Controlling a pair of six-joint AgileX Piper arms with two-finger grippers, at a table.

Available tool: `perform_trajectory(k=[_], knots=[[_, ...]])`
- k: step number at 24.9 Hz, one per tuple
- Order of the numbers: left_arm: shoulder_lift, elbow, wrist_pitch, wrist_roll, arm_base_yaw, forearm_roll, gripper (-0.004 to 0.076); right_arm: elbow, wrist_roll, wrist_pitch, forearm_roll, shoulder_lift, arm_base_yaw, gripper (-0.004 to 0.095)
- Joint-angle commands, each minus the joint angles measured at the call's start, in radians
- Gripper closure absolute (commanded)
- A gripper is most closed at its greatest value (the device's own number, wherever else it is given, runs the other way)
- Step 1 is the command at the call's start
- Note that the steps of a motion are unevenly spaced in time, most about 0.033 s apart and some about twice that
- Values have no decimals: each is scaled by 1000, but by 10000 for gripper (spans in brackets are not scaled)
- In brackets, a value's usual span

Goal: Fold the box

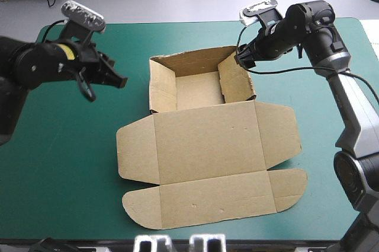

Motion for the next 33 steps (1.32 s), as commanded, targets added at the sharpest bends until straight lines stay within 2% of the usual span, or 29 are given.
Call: perform_trajectory(k=[1, 6, 10, 18, 20, 21, 22, 23, 24, 25, 27, 31, 33], knots=[[-150, 149, 44, 25, -2, 13, 732, -29, -15, 10, -2, -15, -6, 176], [-293, 415, 44, 18, -2, 17, 732, -29, -20, 4, -2, 51, -6, 176], [-368, 555, 44, -36, -2, 17, 733, -29, -20, -22, -2, 105, -6, 176], [-449, 635, 44, -38, -2, 21, 734, -29, -20, -72, 1, 243, -6, 179], [-461, 635, 44, -38, -2, 23, 734, -29, -20, -84, 24, 276, -6, 263], [-464, 635, 44, -38, -2, 23, 734, -29, -22, -90, 53, 286, -6, 402], [-464, 635, 44, -39, -2, 23, 734, -29, -28, -95, 62, 286, -6, 474], [-464, 635, 44, -39, -2, 23, 734, -31, -51, -100, 76, 284, -6, 663], [-464, 635, 44, -39, -2, 23, 734, -37, -59, -98, 78, 284, -6, 737], [-464, 635, 44, -39, -2, 23, 734, -48, -80, -89, 76, 284, -6, 916], [-464, 635, 44, -39, -2, 23, 734, -70, -104, -87, 48, 284, -6, 932], [-464, 635, 44, -39, -2, 23, 734, -140, -102, -87, -116, 284, -20, 932], [-464, 641, 44, -39, -2, 30, 734, -190, -91, -78, -206, 284, -67, 932]])
